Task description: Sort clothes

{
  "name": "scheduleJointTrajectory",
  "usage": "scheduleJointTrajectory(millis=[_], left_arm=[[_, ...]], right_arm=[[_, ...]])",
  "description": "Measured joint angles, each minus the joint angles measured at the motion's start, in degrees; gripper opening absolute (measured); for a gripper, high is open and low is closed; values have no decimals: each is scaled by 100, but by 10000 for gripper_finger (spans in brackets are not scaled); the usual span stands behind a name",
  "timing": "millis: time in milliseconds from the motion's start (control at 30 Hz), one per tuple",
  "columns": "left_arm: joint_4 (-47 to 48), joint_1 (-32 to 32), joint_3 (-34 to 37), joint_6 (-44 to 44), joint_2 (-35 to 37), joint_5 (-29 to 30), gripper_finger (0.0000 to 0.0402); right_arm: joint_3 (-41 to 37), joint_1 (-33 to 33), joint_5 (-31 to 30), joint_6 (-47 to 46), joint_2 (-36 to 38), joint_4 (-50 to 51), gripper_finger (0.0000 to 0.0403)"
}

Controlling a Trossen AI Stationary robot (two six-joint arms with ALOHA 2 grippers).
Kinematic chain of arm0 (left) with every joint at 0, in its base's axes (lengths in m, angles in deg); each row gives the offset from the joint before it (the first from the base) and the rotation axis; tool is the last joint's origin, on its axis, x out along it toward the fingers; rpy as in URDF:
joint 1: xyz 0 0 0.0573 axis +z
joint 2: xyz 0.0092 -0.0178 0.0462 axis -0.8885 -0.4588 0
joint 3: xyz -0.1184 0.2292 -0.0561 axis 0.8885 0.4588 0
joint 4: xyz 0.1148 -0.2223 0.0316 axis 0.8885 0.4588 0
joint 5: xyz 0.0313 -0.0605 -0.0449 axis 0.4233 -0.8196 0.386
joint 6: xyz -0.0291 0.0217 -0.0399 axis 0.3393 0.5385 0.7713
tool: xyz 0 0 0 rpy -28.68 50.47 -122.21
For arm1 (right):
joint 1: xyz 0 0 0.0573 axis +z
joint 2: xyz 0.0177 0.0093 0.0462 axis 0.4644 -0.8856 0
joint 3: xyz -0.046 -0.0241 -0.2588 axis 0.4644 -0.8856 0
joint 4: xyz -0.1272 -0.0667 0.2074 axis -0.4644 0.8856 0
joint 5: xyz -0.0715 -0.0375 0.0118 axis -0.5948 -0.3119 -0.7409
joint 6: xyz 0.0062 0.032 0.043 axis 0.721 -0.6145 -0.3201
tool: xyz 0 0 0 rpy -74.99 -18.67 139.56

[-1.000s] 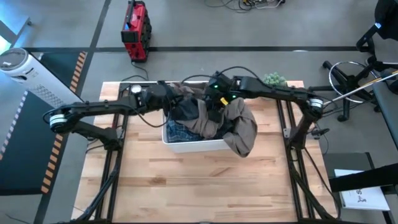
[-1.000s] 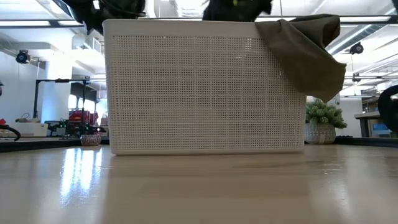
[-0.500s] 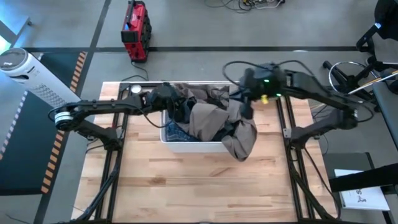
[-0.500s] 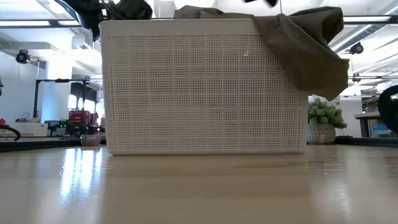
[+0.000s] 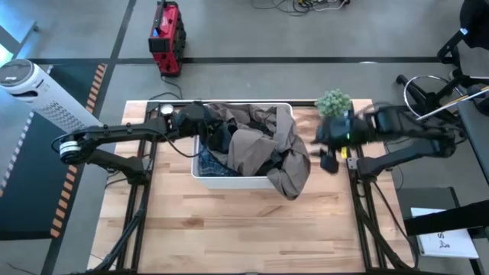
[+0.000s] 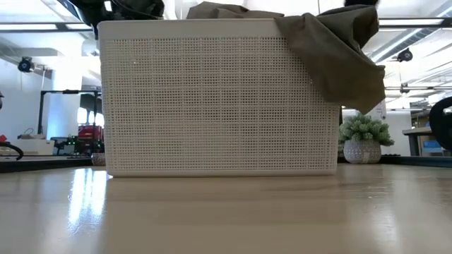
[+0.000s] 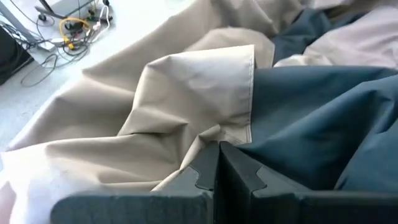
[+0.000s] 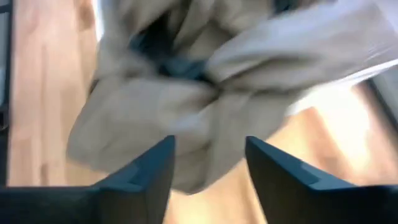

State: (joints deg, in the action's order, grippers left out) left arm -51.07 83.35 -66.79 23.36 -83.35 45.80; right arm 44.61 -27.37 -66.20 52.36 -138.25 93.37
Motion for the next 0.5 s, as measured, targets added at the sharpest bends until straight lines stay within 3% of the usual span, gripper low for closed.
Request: scheduleJointTrajectory(millis=[100, 200, 400, 500], left_arm=[[-27, 0, 0, -9, 97, 11, 0], [-55, 0, 0, -15, 182, 24, 0], [-53, 0, -4, -11, 286, 42, 0], [-55, 0, -7, -11, 320, 42, 0]], right_arm=[[-1188, 677, -114, -504, 532, -671, 217], [-2329, 1417, -741, -1192, 954, -1486, 233], [-3954, 2483, -2618, -2841, 1268, -2542, 221], [-4482, 2658, -3186, -3144, 1195, -3147, 212]])
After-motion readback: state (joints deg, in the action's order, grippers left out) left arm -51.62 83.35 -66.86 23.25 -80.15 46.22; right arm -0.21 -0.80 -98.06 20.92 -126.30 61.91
